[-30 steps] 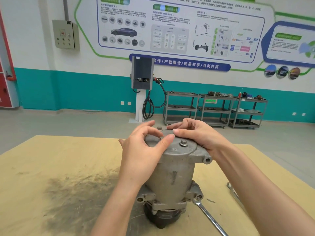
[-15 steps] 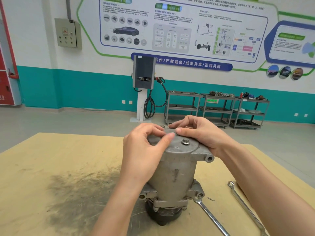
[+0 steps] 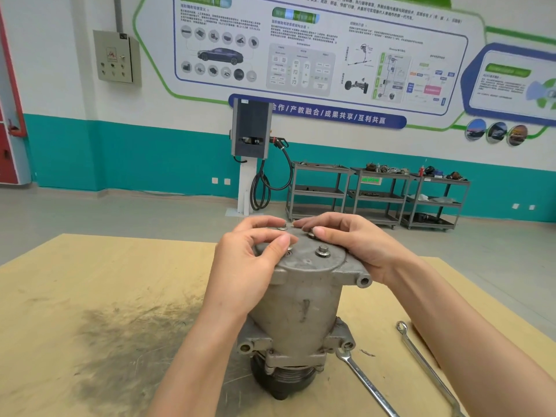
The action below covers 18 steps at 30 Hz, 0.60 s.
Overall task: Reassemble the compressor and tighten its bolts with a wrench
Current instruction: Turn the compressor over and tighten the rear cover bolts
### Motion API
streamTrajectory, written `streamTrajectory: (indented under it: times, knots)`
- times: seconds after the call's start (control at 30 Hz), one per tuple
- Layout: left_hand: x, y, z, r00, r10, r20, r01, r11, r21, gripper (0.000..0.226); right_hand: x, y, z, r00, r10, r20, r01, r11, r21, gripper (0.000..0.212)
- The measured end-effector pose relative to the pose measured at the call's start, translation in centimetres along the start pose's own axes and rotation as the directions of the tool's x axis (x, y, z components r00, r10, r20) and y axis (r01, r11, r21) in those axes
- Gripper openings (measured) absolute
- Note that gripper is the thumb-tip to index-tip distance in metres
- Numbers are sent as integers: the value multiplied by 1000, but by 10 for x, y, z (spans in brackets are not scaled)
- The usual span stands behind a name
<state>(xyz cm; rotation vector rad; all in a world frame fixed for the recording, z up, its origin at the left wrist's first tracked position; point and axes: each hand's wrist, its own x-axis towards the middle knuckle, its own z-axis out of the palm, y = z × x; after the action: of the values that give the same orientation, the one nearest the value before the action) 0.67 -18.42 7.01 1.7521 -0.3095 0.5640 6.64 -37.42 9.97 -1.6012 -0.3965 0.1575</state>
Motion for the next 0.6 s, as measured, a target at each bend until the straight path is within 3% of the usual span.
streamTrajectory:
  times: [0.17,0.3,0.37,0.47,0.57,0.6]
  knots:
    - [-2,3,2,1000,15,-10,-16,1000,-17,9,4,-1,6,997,-33,-74,27,997,-70,11]
    - [-4,8,2,990,42,-137,-24,991,133,37,5,-3,9,989,-59,-133,41,990,-137,21]
    - [-5,9,2,987,22,-159,-1,991,131,28,3,-2,5,996,-24,-90,17,997,-79,10]
    - [-4,8,3,986,4,-165,8,997,75,12,-1,0,0,999,26,-20,-25,999,20,18]
    - [-1,5,0,994,16,-108,-12,999,35,7,1,-1,4,998,-16,-61,12,998,-64,3]
    - [-1,4,-1,996,21,-83,-20,1000,13,10,4,-2,6,995,-42,-91,31,992,-121,11]
